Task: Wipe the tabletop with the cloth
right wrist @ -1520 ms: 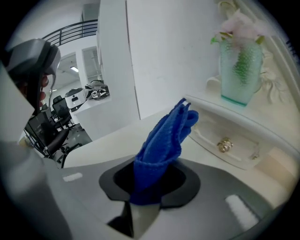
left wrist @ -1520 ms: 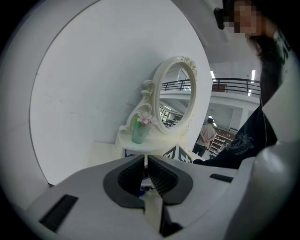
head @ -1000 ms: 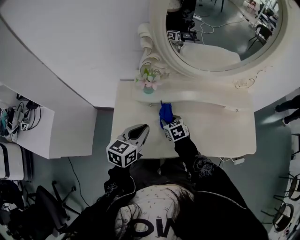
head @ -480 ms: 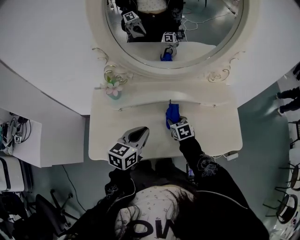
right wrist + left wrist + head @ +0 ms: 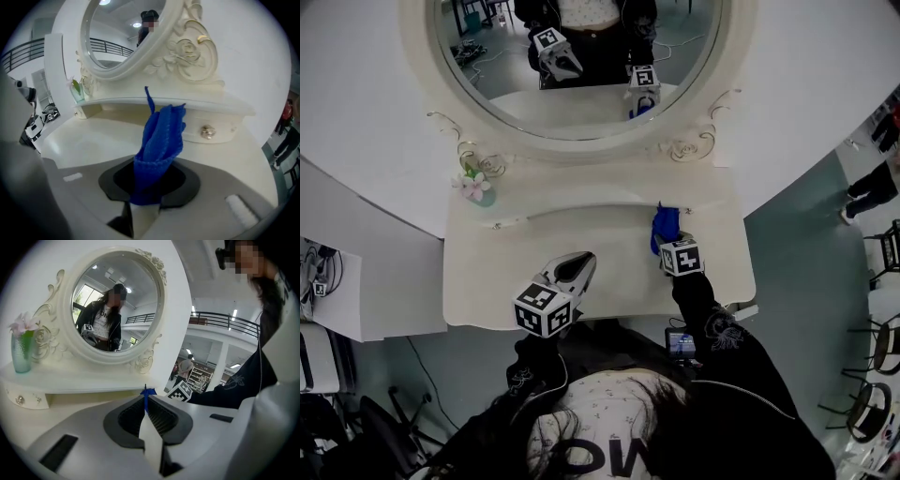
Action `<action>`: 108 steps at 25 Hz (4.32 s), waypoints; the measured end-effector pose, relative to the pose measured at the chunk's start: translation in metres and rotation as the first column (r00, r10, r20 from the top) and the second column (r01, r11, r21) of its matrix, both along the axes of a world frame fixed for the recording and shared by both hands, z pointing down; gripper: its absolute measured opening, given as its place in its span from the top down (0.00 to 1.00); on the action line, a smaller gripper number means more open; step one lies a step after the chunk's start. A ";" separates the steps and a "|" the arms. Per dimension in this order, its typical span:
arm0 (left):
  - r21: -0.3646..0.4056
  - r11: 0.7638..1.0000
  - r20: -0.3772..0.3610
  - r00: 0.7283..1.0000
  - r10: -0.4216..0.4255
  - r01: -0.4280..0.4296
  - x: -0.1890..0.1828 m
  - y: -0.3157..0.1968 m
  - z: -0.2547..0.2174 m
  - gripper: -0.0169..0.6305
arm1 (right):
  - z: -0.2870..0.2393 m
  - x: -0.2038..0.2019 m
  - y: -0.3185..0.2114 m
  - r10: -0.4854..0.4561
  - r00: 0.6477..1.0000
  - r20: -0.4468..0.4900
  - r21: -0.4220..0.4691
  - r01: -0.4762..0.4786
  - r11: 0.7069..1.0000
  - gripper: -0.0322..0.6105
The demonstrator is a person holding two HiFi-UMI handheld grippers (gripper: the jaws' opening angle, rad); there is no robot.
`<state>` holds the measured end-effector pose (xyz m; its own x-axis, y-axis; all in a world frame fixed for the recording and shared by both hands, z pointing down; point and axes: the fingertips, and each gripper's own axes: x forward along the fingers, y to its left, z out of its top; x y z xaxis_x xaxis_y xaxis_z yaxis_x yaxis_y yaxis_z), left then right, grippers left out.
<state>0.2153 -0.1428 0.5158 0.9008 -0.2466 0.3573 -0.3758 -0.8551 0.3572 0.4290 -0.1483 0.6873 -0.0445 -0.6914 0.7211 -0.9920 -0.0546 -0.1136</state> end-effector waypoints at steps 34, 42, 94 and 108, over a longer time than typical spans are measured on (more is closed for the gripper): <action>-0.016 0.997 0.113 0.991 -0.077 0.079 -0.072 0.003 0.008 0.97 | -0.047 0.148 0.101 0.427 0.904 0.014 0.132 -0.425 0.895 0.78; -0.011 0.992 0.094 0.988 -0.125 0.127 -0.176 -0.007 0.005 0.97 | -0.090 -0.005 0.041 0.276 0.958 0.072 0.192 -0.285 0.939 0.78; -0.019 0.973 0.048 0.973 -0.228 0.229 -0.415 -0.035 0.010 0.97 | -0.011 -0.538 -0.076 -0.436 0.899 -0.048 0.011 0.437 0.899 0.78; -0.015 0.996 0.040 0.996 -0.085 0.086 -0.300 -0.018 0.008 0.97 | -0.005 -0.360 -0.041 -0.210 0.974 -0.087 -0.012 0.210 0.978 0.78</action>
<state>-0.0849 -0.1610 0.5237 0.8620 -0.3155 0.3968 -0.4610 -0.8134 0.3548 0.0688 -0.1890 0.6826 -0.1254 -0.6712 0.7306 -0.9874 0.1561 -0.0261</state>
